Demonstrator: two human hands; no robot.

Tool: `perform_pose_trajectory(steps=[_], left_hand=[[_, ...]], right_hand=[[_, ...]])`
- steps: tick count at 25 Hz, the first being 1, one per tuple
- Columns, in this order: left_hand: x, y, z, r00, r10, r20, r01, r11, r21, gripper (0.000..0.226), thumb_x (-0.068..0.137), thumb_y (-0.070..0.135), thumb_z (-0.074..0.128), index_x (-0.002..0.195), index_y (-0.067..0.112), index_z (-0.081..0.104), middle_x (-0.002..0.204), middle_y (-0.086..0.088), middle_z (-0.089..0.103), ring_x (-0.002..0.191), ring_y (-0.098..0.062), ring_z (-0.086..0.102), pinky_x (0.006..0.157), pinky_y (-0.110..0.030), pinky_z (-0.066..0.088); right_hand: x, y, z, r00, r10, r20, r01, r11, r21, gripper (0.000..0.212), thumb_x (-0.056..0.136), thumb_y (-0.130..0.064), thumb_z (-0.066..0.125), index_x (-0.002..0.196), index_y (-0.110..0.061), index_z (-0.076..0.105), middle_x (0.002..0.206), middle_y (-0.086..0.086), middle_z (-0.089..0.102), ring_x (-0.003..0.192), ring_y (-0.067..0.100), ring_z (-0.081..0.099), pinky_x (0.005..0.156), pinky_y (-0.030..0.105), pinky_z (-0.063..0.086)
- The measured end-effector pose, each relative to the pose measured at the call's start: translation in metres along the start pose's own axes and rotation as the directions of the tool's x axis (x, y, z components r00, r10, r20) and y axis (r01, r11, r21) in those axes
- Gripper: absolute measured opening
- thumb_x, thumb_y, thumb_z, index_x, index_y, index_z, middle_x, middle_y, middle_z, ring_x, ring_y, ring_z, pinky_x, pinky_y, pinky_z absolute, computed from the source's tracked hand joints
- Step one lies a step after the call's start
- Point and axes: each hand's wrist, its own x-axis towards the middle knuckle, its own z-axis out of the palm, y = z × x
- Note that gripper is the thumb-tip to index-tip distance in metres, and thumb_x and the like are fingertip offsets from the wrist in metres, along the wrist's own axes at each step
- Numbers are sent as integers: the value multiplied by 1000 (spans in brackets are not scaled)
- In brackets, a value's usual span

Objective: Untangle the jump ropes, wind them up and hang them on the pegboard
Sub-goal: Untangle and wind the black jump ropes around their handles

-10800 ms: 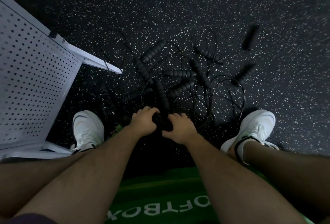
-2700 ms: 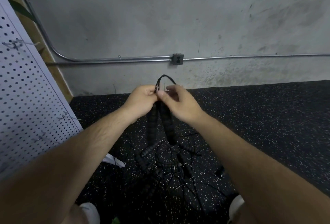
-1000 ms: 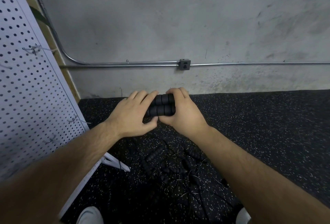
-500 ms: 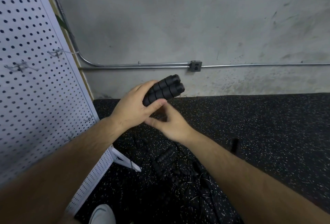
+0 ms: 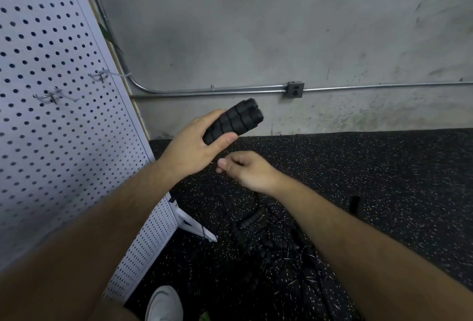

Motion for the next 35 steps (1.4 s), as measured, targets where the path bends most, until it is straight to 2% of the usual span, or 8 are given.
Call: perform_pose_trajectory(steps=[4,6,10,12,15,20,27,35], left_hand=[[-5,-10,-1,996,17,83,-21,999,47,50,92,66,55,136,42,51,116,10,62,103,-1,56,84,-14,38],[-9,-12,0,991,10,132,-23,995,100,63,87,75,52,141,42,48,122,13,58,106,-3,53,87,-15,36],[-13,-14,5,974,59,221,-124,948,292,90,76,92,35,148,39,43,118,17,56,108,-4,49,83,-23,40],[-11,-11,8,964,83,251,-180,901,396,94,76,93,31,150,36,42,113,14,56,104,-7,50,81,-29,43],[-7,-7,15,957,154,244,-260,829,496,92,79,90,30,150,33,42,111,9,58,103,-13,53,78,-29,43],[-3,-2,29,941,264,213,-339,723,602,93,84,86,29,150,23,45,101,-1,59,93,-21,57,75,-34,48],[-4,-5,39,934,249,256,-357,669,652,100,83,91,17,156,24,36,100,-3,58,91,-21,57,74,-36,52],[-3,-4,45,933,272,237,-358,771,526,83,80,85,40,139,27,55,100,6,62,95,-19,60,75,-32,49]], right_hand=[[-29,-4,-59,998,41,-56,-49,988,-146,32,100,-47,54,93,-22,74,50,-12,45,42,3,39,47,19,32],[-41,-5,-79,993,55,-107,-77,975,-209,35,100,-48,54,89,-22,75,53,-8,41,44,10,34,47,23,27],[-65,-13,-102,971,133,-199,-159,979,-124,33,102,-45,53,87,-27,76,57,1,55,58,20,49,65,34,43],[-75,-20,-103,959,149,-242,-186,973,-136,36,97,-54,55,92,-25,76,67,-1,69,64,14,63,72,32,49],[-84,-25,-94,947,73,-313,-168,943,-289,46,84,-68,65,88,-22,73,54,-15,60,50,-2,54,58,26,44],[-86,-17,-84,896,27,-443,-225,889,-400,35,80,-61,74,86,-27,69,72,-7,69,63,8,63,57,29,51],[-87,-25,-71,906,-95,-412,-233,701,-674,26,88,-46,69,93,-22,60,77,-10,59,66,13,55,53,28,35],[-108,-50,-87,950,-298,-90,88,537,-839,16,97,-33,52,97,-21,63,79,-11,58,72,13,57,62,29,46]])
